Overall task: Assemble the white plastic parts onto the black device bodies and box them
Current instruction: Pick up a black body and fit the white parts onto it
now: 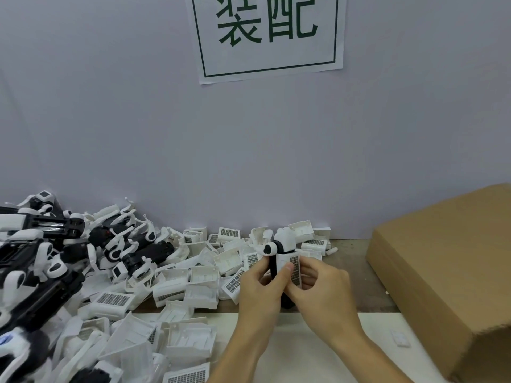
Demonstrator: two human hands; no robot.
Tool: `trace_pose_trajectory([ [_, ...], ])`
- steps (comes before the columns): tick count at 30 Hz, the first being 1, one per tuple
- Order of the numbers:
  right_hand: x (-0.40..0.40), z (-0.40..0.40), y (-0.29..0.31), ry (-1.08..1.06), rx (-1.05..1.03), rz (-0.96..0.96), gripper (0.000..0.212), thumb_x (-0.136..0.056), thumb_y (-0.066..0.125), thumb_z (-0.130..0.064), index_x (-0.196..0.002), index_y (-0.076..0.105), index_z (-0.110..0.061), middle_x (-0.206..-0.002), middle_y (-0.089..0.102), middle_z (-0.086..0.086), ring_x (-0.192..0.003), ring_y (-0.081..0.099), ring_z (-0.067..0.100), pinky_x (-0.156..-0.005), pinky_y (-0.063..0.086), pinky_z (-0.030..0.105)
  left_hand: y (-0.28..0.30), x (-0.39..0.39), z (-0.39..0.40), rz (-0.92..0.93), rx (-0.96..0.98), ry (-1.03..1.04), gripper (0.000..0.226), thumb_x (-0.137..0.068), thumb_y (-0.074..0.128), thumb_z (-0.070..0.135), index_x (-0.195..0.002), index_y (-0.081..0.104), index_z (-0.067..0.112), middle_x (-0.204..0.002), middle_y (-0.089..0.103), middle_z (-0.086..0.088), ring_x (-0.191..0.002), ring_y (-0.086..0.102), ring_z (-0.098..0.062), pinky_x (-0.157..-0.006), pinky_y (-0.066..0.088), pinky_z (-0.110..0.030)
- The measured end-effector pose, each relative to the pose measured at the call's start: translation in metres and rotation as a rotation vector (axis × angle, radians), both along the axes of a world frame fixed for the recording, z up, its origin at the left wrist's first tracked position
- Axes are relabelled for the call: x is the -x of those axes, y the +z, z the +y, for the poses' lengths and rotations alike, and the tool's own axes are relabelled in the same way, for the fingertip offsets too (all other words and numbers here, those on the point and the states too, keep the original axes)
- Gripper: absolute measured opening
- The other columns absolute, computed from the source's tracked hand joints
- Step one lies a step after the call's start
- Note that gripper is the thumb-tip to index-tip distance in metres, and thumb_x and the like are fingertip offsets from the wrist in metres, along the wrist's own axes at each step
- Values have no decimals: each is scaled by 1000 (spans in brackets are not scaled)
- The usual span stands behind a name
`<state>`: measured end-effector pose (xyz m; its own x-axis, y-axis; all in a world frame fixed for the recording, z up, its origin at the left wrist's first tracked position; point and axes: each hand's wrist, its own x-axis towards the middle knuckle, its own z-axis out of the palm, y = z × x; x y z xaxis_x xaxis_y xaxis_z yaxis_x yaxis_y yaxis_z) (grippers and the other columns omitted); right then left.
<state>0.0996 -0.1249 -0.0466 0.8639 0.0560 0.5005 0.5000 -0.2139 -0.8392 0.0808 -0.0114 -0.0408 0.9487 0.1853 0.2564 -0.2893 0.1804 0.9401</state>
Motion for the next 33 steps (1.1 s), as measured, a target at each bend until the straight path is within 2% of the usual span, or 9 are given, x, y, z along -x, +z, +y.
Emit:
trace_pose_trajectory([
  [4, 1, 3, 0, -18, -11, 0, 11, -84, 78, -30, -90, 73, -37, -84, 76, -18, -80, 73, 2, -73, 61, 27, 1, 0, 0, -4, -5, 32, 21, -97, 64, 10, -108, 76, 22, -102, 78, -1, -95, 75, -15, -72, 59, -22],
  [7, 0, -2, 3, 5, 11, 5, 20, -82, 81, -26, -92, 71, -41, -85, 75, -22, -82, 72, -2, -73, 58, 17, 1, -1, -1, 25, -31, 61, 20, -100, 59, 15, -111, 74, 21, -102, 78, 2, -97, 74, -14, -77, 61, -28],
  [9, 0, -5, 6, 33, 5, 15, 20, -87, 77, -20, -97, 74, -37, -88, 76, -22, -86, 71, -1, -75, 55, 14, 1, -1, -2, 53, -29, 96, 21, -103, 53, 18, -109, 73, 22, -101, 78, 6, -96, 73, -9, -77, 58, -21],
  [12, -2, -7, 11, 101, -179, 205, 13, -97, 64, -19, -101, 77, -20, -91, 78, -9, -87, 74, 9, -72, 58, 21, 3, -1, -5, 83, -3, 76, 22, -104, 50, 20, -106, 71, 24, -96, 78, 11, -90, 73, -3, -69, 54, -13],
  [16, -2, -7, 14, 188, -288, 438, 25, -100, 58, -29, -98, 78, -14, -90, 79, 5, -84, 76, 19, -68, 60, 34, 3, 0, -8, 112, 6, 0, 17, -101, 56, 26, -104, 73, 24, -92, 78, 11, -86, 74, -5, -66, 55, -15],
  [21, -3, -4, 12, 230, -422, 505, 21, -93, 67, -28, -99, 77, -11, -93, 78, 9, -87, 76, 25, -73, 62, 44, 4, 0, -6, 93, 24, 15, 28, -102, 54, 33, -103, 77, 17, -96, 79, -4, -92, 76, -17, -69, 59, -23],
  [26, 0, 0, 13, 262, -405, 523, 30, -96, 62, -31, -90, 80, -7, -90, 78, 12, -83, 77, 26, -63, 62, 35, 4, -1, -4, 101, -26, 93, 33, -101, 56, 35, -90, 79, 13, -86, 79, -6, -81, 76, -19, -63, 58, -23],
  [29, -2, 1, 12, 157, -330, 444, 30, -95, 64, -32, -85, 80, -8, -84, 79, 7, -82, 76, 22, -75, 61, 38, 5, 0, -4, 93, -84, 116, 39, -100, 55, 38, -84, 79, 12, -82, 78, -8, -80, 75, -22, -65, 59, -28],
  [33, -3, 2, 12, 120, -323, 407, 29, -95, 65, -31, -79, 81, -13, -81, 78, 5, -79, 76, 21, -80, 61, 47, 4, -3, -5, 98, -98, 153, 39, -98, 58, 38, -84, 78, 8, -83, 75, -16, -81, 74, -24, -70, 58, -32],
])
